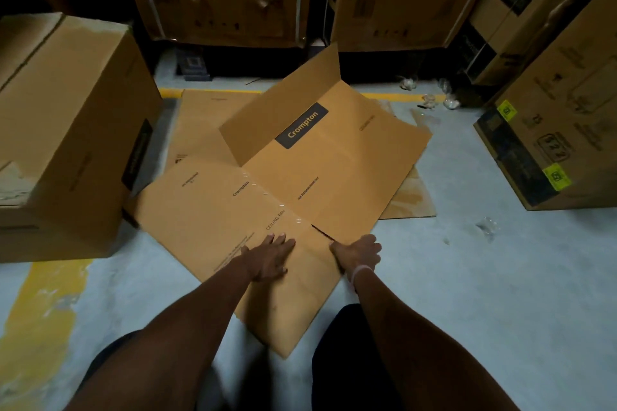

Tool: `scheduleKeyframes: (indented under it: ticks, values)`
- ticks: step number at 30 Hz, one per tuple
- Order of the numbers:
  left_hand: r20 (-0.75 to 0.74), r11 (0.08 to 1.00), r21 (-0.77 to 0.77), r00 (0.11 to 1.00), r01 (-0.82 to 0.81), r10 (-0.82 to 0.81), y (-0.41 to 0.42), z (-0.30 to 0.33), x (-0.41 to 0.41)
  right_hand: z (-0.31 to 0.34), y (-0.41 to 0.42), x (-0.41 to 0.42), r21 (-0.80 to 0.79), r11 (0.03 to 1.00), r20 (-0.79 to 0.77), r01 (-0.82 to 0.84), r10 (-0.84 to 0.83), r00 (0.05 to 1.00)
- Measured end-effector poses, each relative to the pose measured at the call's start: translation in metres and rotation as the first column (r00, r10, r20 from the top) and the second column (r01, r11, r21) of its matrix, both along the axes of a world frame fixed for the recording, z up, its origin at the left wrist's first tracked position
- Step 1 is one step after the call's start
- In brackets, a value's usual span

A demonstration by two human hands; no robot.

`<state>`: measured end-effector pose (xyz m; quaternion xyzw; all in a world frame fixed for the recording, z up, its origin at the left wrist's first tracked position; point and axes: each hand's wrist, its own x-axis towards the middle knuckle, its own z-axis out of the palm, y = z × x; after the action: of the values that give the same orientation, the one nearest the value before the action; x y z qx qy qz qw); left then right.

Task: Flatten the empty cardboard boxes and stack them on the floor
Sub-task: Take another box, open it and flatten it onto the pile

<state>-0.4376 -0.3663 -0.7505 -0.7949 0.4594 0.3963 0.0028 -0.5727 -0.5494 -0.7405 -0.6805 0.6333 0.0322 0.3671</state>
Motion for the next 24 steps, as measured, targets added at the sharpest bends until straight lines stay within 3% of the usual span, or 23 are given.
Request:
scheduleKeyframes:
  ticks: [4, 7, 14, 19, 24]
  values:
    - [0.016, 0.999, 0.034, 1.0, -0.023, 0.022, 0.009, -0.026, -0.004, -0.009, -0.033, 0.009, 0.188, 0.975, 0.207, 0.114, -0.153, 0.966]
    - [0.027, 0.999, 0.031, 0.999, -0.026, 0.025, 0.01, -0.033, -0.009, -0.021, -0.052, 0.013, 0.38, 0.894, 0.248, 0.236, -0.344, 0.905]
    - [-0.034, 0.994, -0.008, 0.994, -0.109, 0.109, 0.009, -0.04, -0.013, -0.028, -0.078, 0.017, 0.578, 0.757, 0.355, 0.305, -0.57, 0.741]
    - [-0.063, 0.984, -0.052, 0.984, -0.172, 0.169, 0.011, -0.032, -0.013, 0.004, -0.07, 0.037, 0.531, 0.829, 0.369, 0.175, -0.412, 0.833]
    - [-0.095, 0.964, -0.104, 0.967, -0.244, 0.235, 0.01, -0.012, -0.015, 0.023, -0.053, 0.049, 0.497, 0.81, 0.437, 0.312, -0.544, 0.717]
